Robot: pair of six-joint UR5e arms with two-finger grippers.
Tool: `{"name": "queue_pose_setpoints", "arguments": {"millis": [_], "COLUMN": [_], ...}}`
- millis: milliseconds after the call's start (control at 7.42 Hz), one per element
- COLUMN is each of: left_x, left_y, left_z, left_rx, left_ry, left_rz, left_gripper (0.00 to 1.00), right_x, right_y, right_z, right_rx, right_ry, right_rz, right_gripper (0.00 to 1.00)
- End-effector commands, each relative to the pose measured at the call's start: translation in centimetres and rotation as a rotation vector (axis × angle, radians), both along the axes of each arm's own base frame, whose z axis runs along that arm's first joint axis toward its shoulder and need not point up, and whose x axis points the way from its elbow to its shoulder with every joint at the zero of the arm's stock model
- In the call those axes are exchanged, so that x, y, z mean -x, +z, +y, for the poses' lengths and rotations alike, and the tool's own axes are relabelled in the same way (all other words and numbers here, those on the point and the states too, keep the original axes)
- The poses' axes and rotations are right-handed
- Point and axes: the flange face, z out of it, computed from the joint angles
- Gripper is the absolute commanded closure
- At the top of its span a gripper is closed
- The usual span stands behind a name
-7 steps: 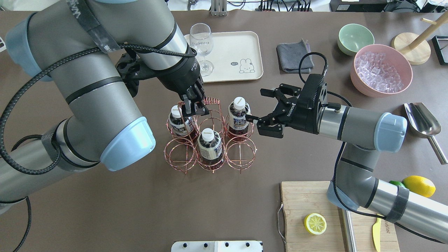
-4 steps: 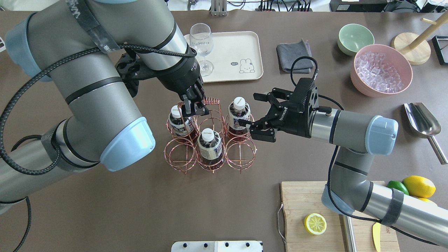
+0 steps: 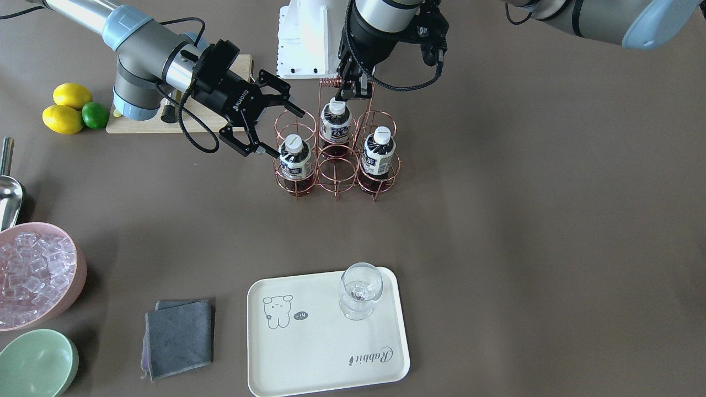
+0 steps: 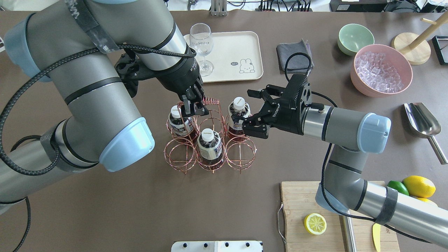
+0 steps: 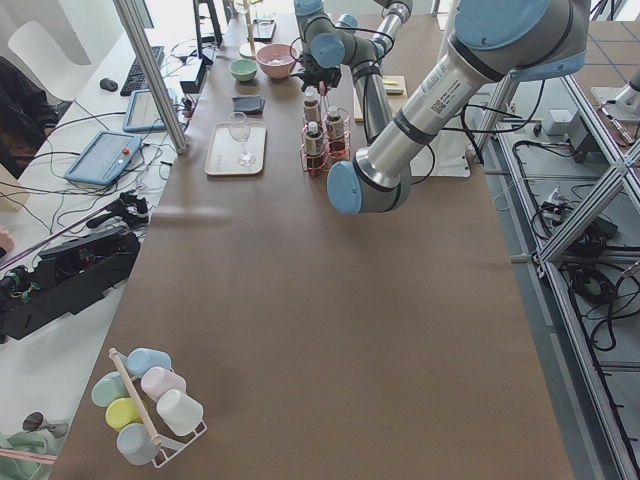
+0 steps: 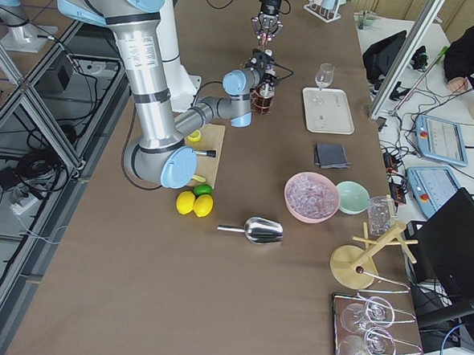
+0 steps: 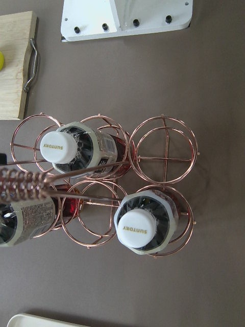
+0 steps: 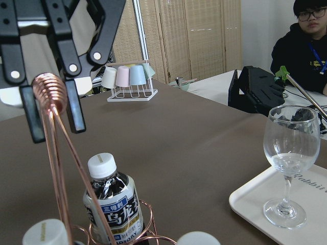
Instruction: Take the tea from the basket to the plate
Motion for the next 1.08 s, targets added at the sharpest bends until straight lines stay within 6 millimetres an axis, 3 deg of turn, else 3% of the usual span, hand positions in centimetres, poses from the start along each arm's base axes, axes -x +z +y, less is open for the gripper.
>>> {"name": "queue_pose_setpoints", "arguments": {"millis": [0,539,943], "left_x": [0.0,0.0,0.6], "left_y": [0.2,0.1,0.2], "left_z": [0.0,0.0,0.5], "left_rx": [0.001,-0.001,-0.005], "left_ry": [0.001,0.001,0.001], "left_rz": [-0.002,0.0,0.008], "left_gripper": [1.0,1.0,1.0], "right_x": [0.0,0.5,1.2], "right_y": [-0.1,0.1,-0.9], "right_z": [-0.2,-0.1,-0.3], "right_rx": [0.004,0.014,0.024], "right_ry": [0.014,0.029,0.039], "right_rz": [-0.002,0.001,0.011], "right_gripper": [0.06,0.08,0.11]}}
